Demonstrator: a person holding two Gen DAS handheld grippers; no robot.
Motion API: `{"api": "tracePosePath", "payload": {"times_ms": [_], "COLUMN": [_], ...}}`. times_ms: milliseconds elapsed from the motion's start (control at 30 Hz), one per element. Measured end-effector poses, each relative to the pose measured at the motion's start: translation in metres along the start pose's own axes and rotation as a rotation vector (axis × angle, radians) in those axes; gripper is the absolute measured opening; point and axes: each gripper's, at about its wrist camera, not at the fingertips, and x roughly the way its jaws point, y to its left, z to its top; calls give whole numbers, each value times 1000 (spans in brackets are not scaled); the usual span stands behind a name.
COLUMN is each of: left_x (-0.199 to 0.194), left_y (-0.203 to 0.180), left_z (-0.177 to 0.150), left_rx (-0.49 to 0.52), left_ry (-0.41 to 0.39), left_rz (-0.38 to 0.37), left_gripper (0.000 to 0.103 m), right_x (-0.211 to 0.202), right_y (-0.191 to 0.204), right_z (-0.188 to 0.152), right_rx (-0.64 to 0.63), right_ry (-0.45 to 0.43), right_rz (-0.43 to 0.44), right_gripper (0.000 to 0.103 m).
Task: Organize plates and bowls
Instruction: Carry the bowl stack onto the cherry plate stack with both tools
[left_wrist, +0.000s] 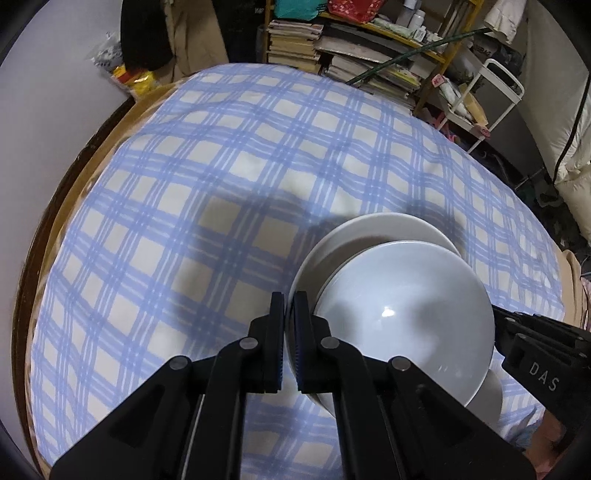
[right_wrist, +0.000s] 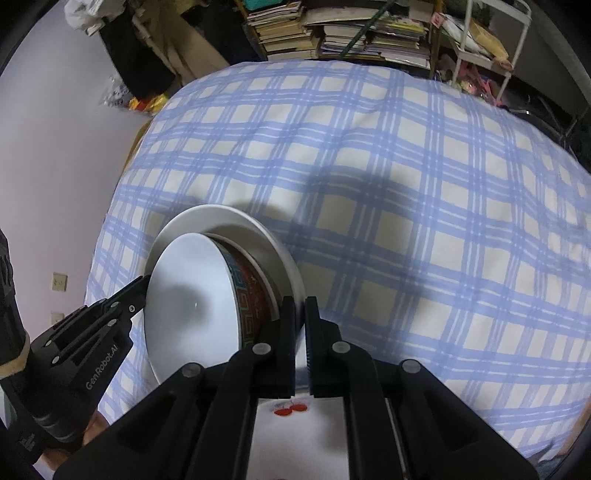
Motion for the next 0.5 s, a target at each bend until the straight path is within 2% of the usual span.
{"api": "tracePosePath", "payload": {"times_ms": [233, 500], "left_x": [-26, -77], "left_y": [-8, -15], "left_z": [0, -4], "left_rx": [30, 48], "left_ry": [-20, -66], "left_rz": [17, 42], "left_gripper": [2, 2], "right_x": [-25, -71], "right_y": [3, 16], "right_z": [-3, -12], "right_rx": [8, -7], "right_ry": [-7, -47], "right_rz": [3, 14], "right_gripper": [9, 9]}}
